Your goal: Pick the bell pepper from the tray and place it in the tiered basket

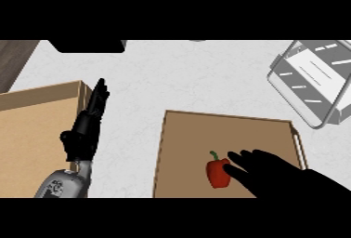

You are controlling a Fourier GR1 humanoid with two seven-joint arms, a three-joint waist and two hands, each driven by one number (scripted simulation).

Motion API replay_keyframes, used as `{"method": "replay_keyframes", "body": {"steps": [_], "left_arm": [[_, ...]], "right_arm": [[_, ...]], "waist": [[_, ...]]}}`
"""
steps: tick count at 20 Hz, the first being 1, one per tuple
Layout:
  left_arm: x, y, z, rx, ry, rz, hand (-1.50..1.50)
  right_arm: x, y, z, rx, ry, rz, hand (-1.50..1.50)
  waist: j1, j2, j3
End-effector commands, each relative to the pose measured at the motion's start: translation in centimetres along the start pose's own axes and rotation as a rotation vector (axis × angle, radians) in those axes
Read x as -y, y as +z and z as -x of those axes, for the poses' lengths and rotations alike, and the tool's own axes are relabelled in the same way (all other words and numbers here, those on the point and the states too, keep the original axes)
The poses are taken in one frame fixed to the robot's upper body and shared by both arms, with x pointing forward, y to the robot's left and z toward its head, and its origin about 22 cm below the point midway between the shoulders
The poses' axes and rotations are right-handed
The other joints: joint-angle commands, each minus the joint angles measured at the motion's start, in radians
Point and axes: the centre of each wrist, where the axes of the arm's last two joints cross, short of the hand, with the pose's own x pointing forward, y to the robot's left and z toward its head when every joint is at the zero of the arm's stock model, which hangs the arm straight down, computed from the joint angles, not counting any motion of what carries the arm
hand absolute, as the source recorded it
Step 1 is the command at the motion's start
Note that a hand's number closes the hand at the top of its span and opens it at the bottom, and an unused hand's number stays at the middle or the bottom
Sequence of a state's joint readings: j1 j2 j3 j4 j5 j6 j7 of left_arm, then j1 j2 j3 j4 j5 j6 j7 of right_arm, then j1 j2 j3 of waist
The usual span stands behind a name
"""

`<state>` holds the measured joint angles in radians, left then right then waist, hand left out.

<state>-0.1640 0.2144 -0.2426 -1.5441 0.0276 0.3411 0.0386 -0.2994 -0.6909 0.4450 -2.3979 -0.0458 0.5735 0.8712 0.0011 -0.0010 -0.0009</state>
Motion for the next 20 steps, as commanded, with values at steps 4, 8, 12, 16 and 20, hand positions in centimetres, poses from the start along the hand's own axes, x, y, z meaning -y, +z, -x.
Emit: {"method": "replay_keyframes", "body": {"steps": [4,8,12,16,20], "left_arm": [[0.5,-0.2,-0.3,0.03,0.0,-0.013,0.0],[0.1,0.4,0.3,0.007,0.008,-0.013,0.0],[2.1,-1.0,1.8,0.012,0.002,-0.006,0.0],[0.5,-0.3,-0.9,-0.009,0.005,0.01,0.0],[0.4,0.7,-0.3,0.022,-0.002,-0.012,0.0]], "right_arm": [[-0.2,-1.0,1.1,-0.112,0.088,-0.024,-1.5],[-0.3,-2.0,0.6,-0.132,0.128,-0.022,-1.5],[-1.7,-2.4,0.4,-0.149,0.189,-0.023,-1.5],[-2.5,-1.7,-0.1,-0.094,0.222,-0.049,-1.5],[-3.1,-1.2,-0.6,-0.056,0.282,-0.014,-1.5]], "waist": [[-0.001,0.001,0.001],[0.004,0.001,0.0],[-0.005,0.003,0.0],[0.0,0.0,0.001],[-0.001,-0.001,0.001]]}}
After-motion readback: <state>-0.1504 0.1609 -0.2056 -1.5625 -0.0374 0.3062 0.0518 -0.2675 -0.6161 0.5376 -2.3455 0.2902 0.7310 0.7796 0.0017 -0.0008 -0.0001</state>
